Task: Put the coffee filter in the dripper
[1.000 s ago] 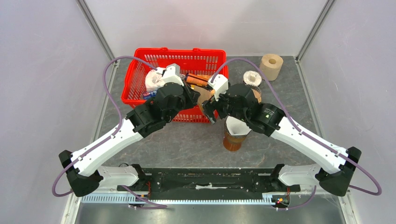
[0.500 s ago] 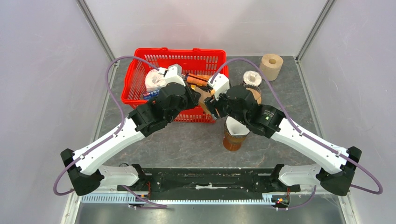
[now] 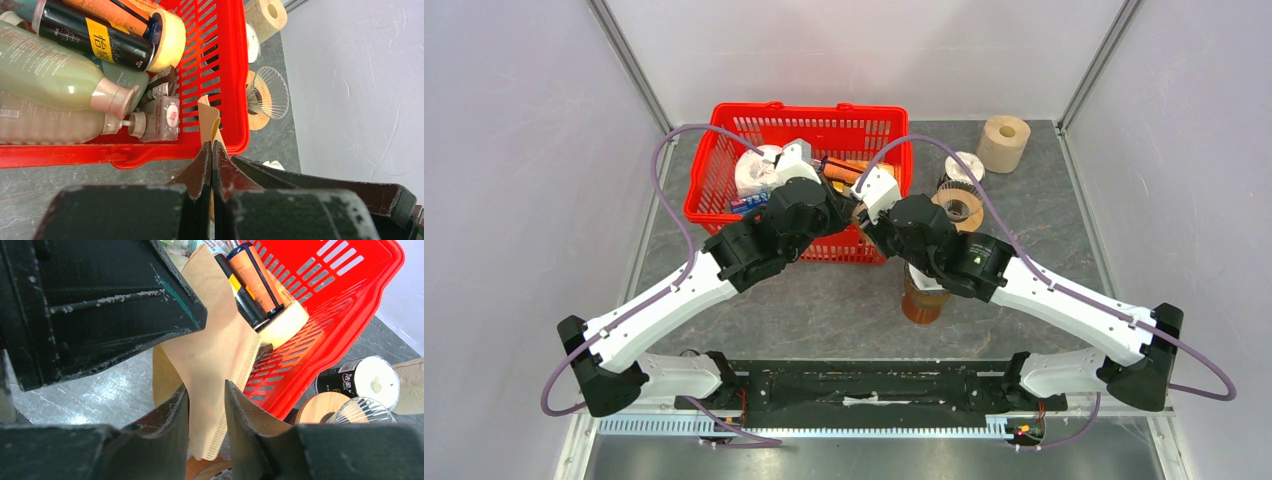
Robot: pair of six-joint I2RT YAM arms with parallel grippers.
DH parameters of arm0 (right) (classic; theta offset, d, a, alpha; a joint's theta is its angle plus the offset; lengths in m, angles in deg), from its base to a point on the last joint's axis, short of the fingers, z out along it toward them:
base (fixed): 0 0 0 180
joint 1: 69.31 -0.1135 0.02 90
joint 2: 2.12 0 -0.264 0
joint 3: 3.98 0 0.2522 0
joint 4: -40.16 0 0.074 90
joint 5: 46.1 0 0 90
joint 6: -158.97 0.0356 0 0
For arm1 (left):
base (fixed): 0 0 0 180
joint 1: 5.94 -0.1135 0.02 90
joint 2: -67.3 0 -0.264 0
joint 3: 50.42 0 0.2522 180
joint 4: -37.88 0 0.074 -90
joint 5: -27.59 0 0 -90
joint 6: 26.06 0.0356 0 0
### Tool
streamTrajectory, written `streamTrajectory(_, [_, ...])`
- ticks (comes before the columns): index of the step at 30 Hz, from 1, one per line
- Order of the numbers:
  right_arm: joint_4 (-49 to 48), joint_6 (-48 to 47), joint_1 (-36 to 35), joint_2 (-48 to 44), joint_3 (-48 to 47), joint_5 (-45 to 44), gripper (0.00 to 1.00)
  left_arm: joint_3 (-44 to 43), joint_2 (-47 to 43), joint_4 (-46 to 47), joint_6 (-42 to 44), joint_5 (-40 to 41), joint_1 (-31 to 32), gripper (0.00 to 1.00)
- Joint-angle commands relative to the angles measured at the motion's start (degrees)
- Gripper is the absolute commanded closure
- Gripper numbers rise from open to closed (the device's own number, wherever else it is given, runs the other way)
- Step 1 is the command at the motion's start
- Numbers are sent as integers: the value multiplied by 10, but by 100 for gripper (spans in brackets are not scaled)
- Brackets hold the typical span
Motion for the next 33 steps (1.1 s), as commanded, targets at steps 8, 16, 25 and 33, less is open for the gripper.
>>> streamTrajectory(8, [-30, 13, -12, -2, 3, -29, 86, -18, -3, 11, -20, 18, 3, 98])
streamTrajectory(16, [-18, 75, -12, -24, -5, -38, 100, 16, -45, 66, 7, -18, 4, 77])
streamTrajectory(25, [59, 203, -8, -42, -42, -61, 100, 65, -114, 104, 72, -84, 7, 17])
streamTrajectory(33, [127, 280, -3, -41, -75, -26, 100, 74, -108, 92, 133, -140, 22, 14])
